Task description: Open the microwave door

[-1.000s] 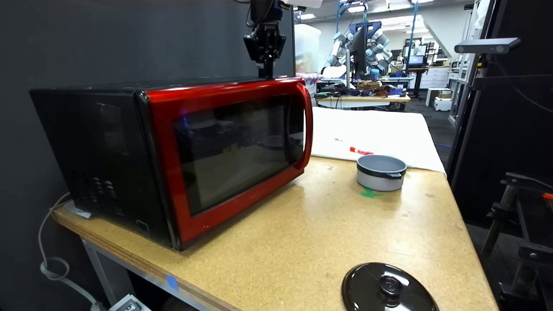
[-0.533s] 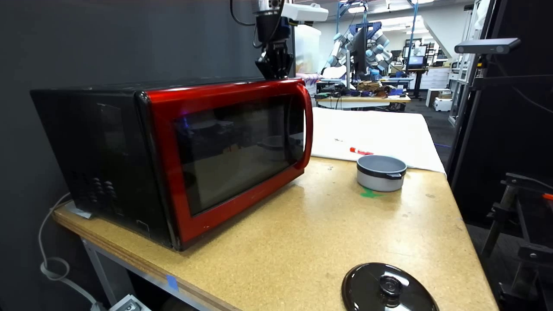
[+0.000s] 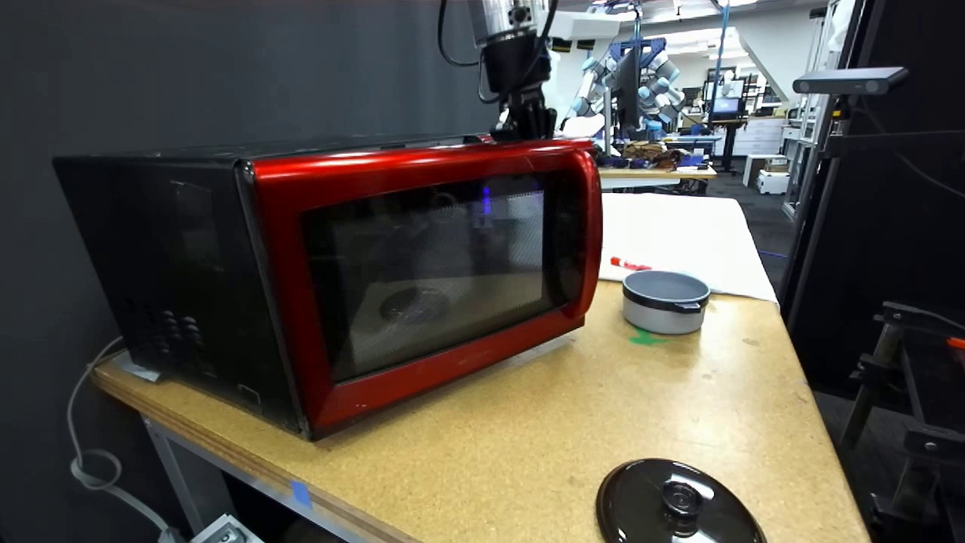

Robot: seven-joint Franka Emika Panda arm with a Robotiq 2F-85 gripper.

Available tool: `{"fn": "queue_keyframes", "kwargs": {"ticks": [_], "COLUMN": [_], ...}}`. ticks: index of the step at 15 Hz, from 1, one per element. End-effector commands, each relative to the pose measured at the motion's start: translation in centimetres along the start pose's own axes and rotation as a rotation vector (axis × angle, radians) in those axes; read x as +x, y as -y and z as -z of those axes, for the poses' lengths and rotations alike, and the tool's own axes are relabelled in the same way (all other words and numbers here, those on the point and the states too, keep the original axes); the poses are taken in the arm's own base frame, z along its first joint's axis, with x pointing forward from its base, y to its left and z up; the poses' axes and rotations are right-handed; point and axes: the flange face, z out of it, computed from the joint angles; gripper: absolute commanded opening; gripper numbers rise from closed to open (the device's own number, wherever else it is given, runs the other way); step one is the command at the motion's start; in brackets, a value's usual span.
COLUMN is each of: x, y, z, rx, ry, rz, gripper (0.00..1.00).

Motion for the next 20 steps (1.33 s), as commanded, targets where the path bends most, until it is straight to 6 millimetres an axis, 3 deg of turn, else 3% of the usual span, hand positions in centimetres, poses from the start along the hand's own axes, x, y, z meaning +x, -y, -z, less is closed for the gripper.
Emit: {"fn": "queue_keyframes", "kwargs": {"ticks": [1, 3, 7, 9, 11, 20], "x": [-5.6, -8.6, -13.9, -15.6, -16.3, -13.1], "y": [0.4, 1.6, 6.2, 8.3, 8.9, 2.8], "z": [0.7, 1.0, 0.6, 0.3, 0.1, 3.7], "rx": [0.024, 0.054, 0.149, 0.174, 0.179, 0.080], "ry": [-0.019, -0.032, -0.066, -0.067, -0.067, -0.159], "rz": [-0.006, 0.027, 0.157, 0.212, 0.225, 0.139], "gripper": [0.00, 0.00, 0.00, 0.00, 0.00, 0.00]}}
